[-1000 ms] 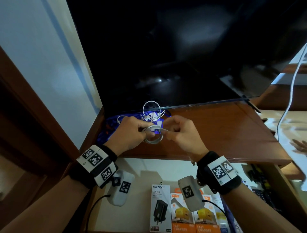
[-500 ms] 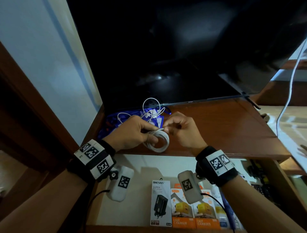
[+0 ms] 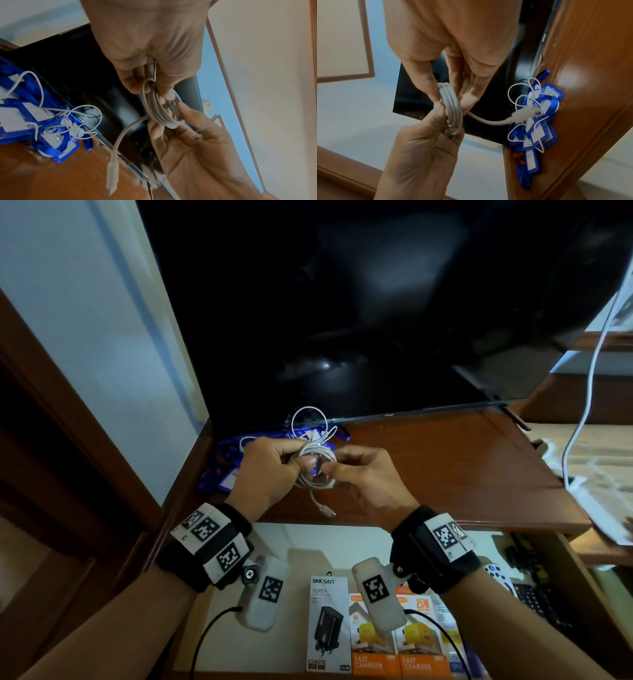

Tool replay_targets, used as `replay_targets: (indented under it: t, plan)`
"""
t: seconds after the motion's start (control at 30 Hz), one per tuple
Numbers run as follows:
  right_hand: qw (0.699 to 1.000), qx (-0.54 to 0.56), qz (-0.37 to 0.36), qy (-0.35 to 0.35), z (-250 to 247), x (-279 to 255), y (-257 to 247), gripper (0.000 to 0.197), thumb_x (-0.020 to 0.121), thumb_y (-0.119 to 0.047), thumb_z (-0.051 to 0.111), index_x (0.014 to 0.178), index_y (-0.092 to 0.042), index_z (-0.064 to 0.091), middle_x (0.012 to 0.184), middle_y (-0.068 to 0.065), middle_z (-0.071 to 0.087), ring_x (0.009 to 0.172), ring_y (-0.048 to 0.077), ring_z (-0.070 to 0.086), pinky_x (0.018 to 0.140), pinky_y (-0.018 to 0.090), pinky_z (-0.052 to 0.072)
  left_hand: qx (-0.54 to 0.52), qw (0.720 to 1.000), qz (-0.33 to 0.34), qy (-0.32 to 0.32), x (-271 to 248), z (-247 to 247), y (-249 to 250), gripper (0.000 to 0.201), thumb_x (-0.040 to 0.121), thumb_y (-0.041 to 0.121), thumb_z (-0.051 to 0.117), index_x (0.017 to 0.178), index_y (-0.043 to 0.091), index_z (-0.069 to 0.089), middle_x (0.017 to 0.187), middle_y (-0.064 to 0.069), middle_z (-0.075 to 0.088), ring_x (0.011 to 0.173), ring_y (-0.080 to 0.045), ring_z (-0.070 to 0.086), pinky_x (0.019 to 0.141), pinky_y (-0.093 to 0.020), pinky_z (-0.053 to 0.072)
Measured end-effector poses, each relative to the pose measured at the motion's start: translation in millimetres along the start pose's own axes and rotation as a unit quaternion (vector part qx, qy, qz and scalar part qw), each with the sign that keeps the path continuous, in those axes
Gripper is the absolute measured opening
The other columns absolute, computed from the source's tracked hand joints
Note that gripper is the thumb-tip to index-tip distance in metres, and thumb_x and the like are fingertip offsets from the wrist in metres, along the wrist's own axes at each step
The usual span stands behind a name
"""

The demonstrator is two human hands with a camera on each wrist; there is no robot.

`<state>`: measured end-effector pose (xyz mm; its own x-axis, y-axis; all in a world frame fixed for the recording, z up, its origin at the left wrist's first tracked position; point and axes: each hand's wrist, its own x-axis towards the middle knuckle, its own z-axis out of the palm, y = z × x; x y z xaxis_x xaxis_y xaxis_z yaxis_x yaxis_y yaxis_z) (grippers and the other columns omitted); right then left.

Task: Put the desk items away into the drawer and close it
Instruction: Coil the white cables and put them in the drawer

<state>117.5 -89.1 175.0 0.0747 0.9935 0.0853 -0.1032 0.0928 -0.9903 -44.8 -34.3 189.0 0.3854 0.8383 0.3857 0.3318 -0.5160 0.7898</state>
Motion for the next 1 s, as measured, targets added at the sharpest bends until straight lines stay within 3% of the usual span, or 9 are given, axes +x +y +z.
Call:
replay_targets:
  t: [0.13, 0.27, 0.33, 0.43, 0.5, 0.67, 0.83, 0.93, 1.0]
  plan:
    - [0.998, 0.041, 0.038, 0.013, 1.0, -0.3, 0.4, 0.009, 0.079, 0.009, 0.066, 0.088, 0.007, 0.068, 0.088, 0.024, 0.070, 0.082, 0.037, 0.068, 0.084, 0.048, 0.055, 0.032, 0.999, 0.025, 0.005, -1.9, 3.9, -0.6, 0.024, 0.081, 0.004, 0.070, 0.105, 0.006, 0.072, 0.091, 0.000, 0.073, 0.083, -0.007, 0.068, 0.080, -0.021, 0.054]
    - [0.996, 0.050, 0.075, 0.012, 0.2, -3.0, 1.0, 0.006, 0.080, 0.004, 0.065, 0.080, -0.001, 0.069, 0.070, 0.009, 0.069, 0.061, 0.017, 0.057, 0.058, 0.024, 0.043, 0.061, 0.997, 0.047, 0.019, -1.3, 4.4, -4.8, 0.028, 0.080, 0.007, 0.072, 0.107, 0.003, 0.071, 0.101, -0.009, 0.073, 0.093, -0.012, 0.065, 0.088, -0.024, 0.049]
    - [0.992, 0.076, 0.104, 0.003, 0.5, -3.2, 1.3, 0.007, 0.079, 0.001, 0.065, 0.085, -0.001, 0.068, 0.067, 0.006, 0.067, 0.057, 0.015, 0.048, 0.055, 0.023, 0.038, 0.065, 0.995, 0.065, 0.025, -1.3, 4.8, -6.0, 0.028, 0.079, 0.009, 0.072, 0.106, 0.002, 0.071, 0.098, -0.010, 0.073, 0.089, -0.012, 0.065, 0.086, -0.019, 0.048]
    - [0.975, 0.159, 0.155, -0.016, -0.3, -2.1, 2.2, 0.030, 0.078, -0.002, 0.064, 0.108, 0.002, 0.058, 0.071, 0.005, 0.062, 0.056, 0.012, 0.037, 0.055, 0.023, 0.033, 0.073, 0.993, 0.090, 0.026, -3.5, 7.5, -6.0, 0.029, 0.079, 0.016, 0.066, 0.101, -0.001, 0.072, 0.093, -0.010, 0.073, 0.084, -0.012, 0.064, 0.082, -0.009, 0.046]
    - [0.961, 0.209, 0.176, -0.048, -2.4, -1.7, 2.2, 0.039, 0.082, -0.002, 0.061, 0.119, -0.004, 0.051, 0.074, 0.006, 0.058, 0.057, 0.012, 0.035, 0.054, 0.023, 0.033, 0.074, 0.992, 0.099, 0.023, -5.8, 9.6, -5.5, 0.033, 0.080, 0.024, 0.061, 0.099, -0.001, 0.073, 0.090, -0.010, 0.073, 0.082, -0.015, 0.066, 0.081, -0.014, 0.048]
    - [0.956, 0.217, 0.178, -0.085, -2.3, -0.8, -4.9, 0.046, 0.073, -0.013, 0.059, 0.118, -0.008, 0.054, 0.090, 0.011, 0.047, 0.067, 0.017, 0.029, 0.056, 0.027, 0.030, 0.063, 0.993, 0.100, 0.031, -5.1, 9.8, -6.1, 0.031, 0.079, 0.024, 0.067, 0.098, 0.001, 0.074, 0.087, -0.009, 0.074, 0.079, 0.000, 0.059, 0.078, -0.008, 0.044]
    - [0.981, 0.137, 0.128, -0.046, -1.7, -2.6, 1.5, 0.045, 0.075, 0.002, 0.064, 0.119, -0.002, 0.054, 0.093, 0.016, 0.054, 0.066, 0.018, 0.047, 0.054, 0.025, 0.036, 0.064, 0.993, 0.082, 0.051, -7.7, 10.4, -5.9, 0.033, 0.076, 0.024, 0.068, 0.102, 0.004, 0.073, 0.092, -0.006, 0.075, 0.082, -0.008, 0.067, 0.079, -0.022, 0.053]
    - [0.994, 0.063, 0.086, 0.024, 0.9, -1.6, 6.9, 0.027, 0.080, 0.009, 0.064, 0.106, 0.005, 0.060, 0.091, 0.017, 0.064, 0.075, 0.024, 0.060, 0.058, 0.026, 0.044, 0.061, 0.993, 0.062, 0.081, -6.2, 10.5, -6.5, 0.031, 0.077, 0.020, 0.071, 0.102, 0.003, 0.073, 0.090, -0.007, 0.075, 0.081, -0.002, 0.064, 0.080, -0.023, 0.052]
    - [0.995, 0.024, 0.072, 0.066, 1.2, -1.9, 8.1, 0.015, 0.081, 0.006, 0.067, 0.095, 0.005, 0.064, 0.085, 0.014, 0.066, 0.067, 0.017, 0.061, 0.056, 0.023, 0.046, 0.062, 0.992, 0.055, 0.093, -4.7, 10.0, -7.9, 0.028, 0.078, 0.014, 0.075, 0.103, 0.001, 0.072, 0.091, -0.008, 0.075, 0.083, 0.000, 0.062, 0.080, -0.019, 0.051]
